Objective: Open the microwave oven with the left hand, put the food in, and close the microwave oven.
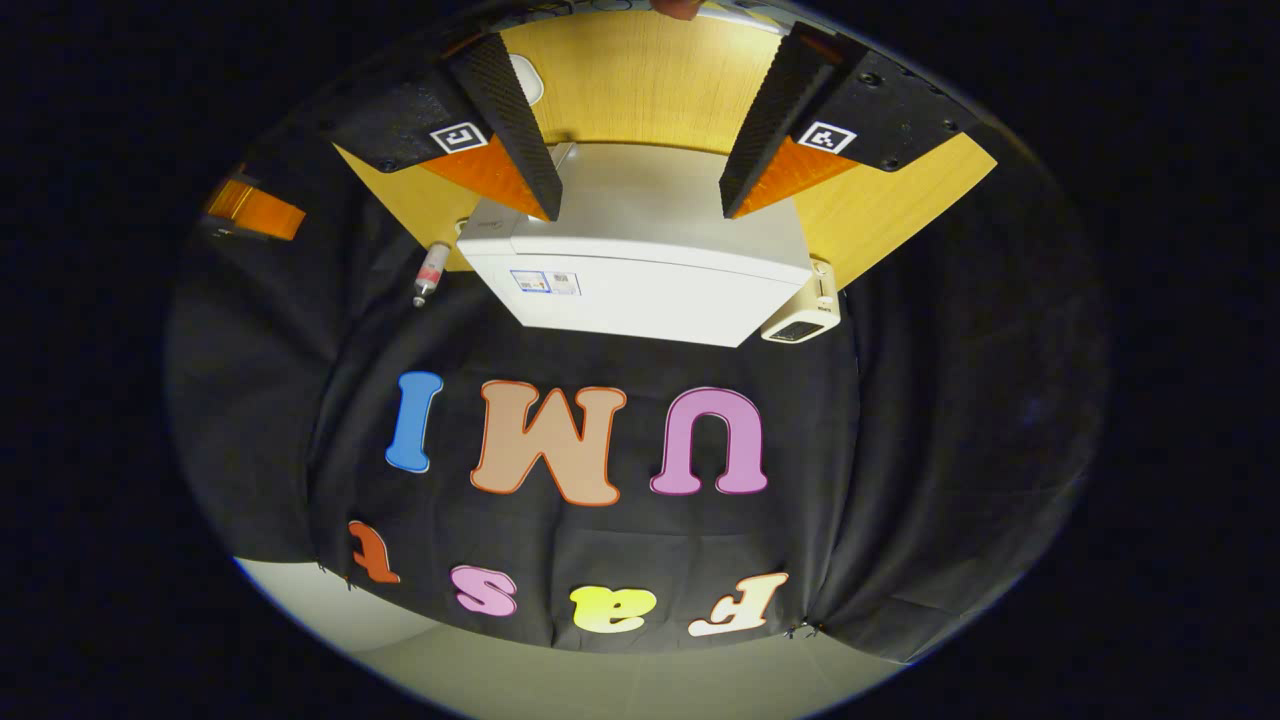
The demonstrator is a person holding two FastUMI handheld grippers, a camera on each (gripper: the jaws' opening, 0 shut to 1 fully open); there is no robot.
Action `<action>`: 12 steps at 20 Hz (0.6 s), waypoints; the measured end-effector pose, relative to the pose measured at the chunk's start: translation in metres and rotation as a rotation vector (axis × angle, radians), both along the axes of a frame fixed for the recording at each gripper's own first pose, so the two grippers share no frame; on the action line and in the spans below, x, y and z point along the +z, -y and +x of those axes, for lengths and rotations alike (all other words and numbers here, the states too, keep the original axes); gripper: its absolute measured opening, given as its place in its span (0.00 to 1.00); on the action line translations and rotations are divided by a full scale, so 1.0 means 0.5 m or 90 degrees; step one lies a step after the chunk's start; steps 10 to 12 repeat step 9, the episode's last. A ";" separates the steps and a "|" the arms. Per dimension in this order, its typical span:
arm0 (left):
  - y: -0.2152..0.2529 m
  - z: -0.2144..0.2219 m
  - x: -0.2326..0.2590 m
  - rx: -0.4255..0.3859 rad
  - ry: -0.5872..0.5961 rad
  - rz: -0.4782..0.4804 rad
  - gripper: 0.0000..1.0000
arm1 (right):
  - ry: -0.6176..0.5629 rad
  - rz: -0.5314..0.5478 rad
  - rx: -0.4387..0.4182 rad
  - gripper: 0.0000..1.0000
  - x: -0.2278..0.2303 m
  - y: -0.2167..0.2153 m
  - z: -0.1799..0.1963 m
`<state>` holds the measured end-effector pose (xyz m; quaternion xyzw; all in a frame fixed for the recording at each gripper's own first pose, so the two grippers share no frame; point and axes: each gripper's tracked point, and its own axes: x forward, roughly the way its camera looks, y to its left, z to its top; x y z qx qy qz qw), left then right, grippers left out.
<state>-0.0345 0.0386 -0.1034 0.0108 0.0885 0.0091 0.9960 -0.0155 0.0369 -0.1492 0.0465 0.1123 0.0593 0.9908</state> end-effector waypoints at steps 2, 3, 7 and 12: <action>0.005 -0.004 0.025 0.007 0.021 0.002 0.96 | 0.012 -0.002 0.009 0.91 0.017 -0.001 0.004; 0.008 -0.007 0.031 0.008 0.027 0.010 0.96 | 0.017 -0.002 0.013 0.91 0.025 -0.002 0.004; 0.024 -0.017 0.024 0.007 0.026 0.044 0.96 | 0.034 -0.008 0.034 0.92 0.043 0.001 0.007; 0.038 -0.023 0.018 0.004 0.019 0.048 0.96 | 0.034 -0.005 0.042 0.91 0.044 0.005 0.006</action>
